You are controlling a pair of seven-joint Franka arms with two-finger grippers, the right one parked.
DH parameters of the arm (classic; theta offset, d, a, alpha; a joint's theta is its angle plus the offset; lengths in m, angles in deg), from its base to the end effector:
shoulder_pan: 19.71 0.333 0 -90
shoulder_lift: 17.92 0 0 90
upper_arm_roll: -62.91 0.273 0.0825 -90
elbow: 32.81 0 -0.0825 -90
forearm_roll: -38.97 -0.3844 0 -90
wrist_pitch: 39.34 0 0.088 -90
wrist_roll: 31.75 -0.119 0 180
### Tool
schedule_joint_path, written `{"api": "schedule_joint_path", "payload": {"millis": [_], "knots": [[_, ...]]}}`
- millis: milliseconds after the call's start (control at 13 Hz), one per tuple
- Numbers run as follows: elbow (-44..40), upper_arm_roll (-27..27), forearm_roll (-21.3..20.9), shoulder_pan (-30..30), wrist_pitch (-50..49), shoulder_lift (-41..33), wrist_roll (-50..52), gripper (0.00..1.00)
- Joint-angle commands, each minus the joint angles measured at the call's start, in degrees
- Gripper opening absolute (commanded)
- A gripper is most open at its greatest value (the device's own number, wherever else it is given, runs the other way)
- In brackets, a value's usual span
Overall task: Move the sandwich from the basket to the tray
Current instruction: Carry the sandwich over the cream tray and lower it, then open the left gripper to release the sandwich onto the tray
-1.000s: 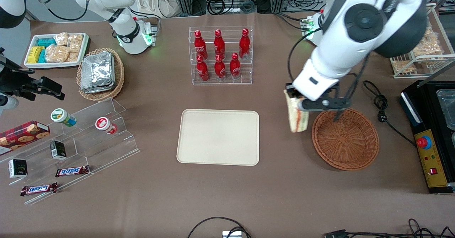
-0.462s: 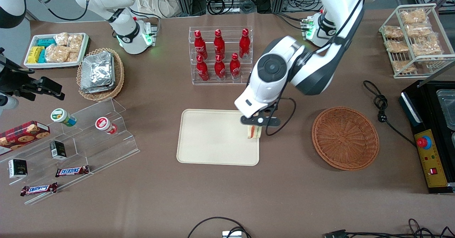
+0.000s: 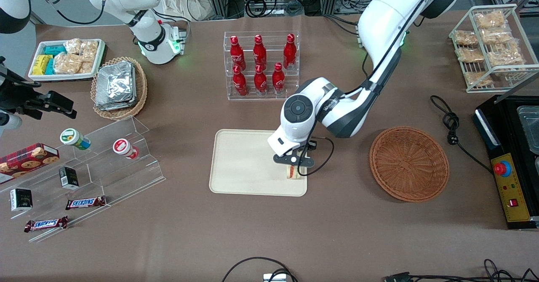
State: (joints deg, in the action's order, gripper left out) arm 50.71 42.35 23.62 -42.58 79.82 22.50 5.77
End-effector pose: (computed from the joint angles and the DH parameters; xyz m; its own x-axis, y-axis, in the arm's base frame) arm 0.5320 -0.4350 0.2380 0.9863 -0.1625 -0.0283 -0.1631 -0.9864 -0.0202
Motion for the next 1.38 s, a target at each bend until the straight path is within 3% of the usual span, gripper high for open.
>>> {"api": "schedule_joint_path", "payload": {"millis": [0,154,308,385,538,615,923,1154,1308], "knots": [[-2.22,0.44,-1.34,-0.94,1.86,2.2,1.94,0.0],[-2.49,0.53,-2.74,-1.2,2.39,3.96,2.73,0.01],[-2.48,0.53,-3.8,-1.21,2.48,4.49,3.26,0.11],[-2.4,0.53,-3.8,-1.21,3.27,4.58,3.52,0.3],[-2.22,0.53,-3.8,-1.21,4.94,4.84,3.53,0.91],[-2.22,0.53,-3.8,-1.21,5.81,4.93,4.22,1.0],[-2.22,0.53,-3.8,-0.68,5.82,3.1,12.91,1.0],[-0.91,0.44,-2.75,0.55,2.06,-3.04,12.58,1.0],[-0.9,-0.35,0.65,3.44,1.34,-7.61,11.88,1.0]]}}
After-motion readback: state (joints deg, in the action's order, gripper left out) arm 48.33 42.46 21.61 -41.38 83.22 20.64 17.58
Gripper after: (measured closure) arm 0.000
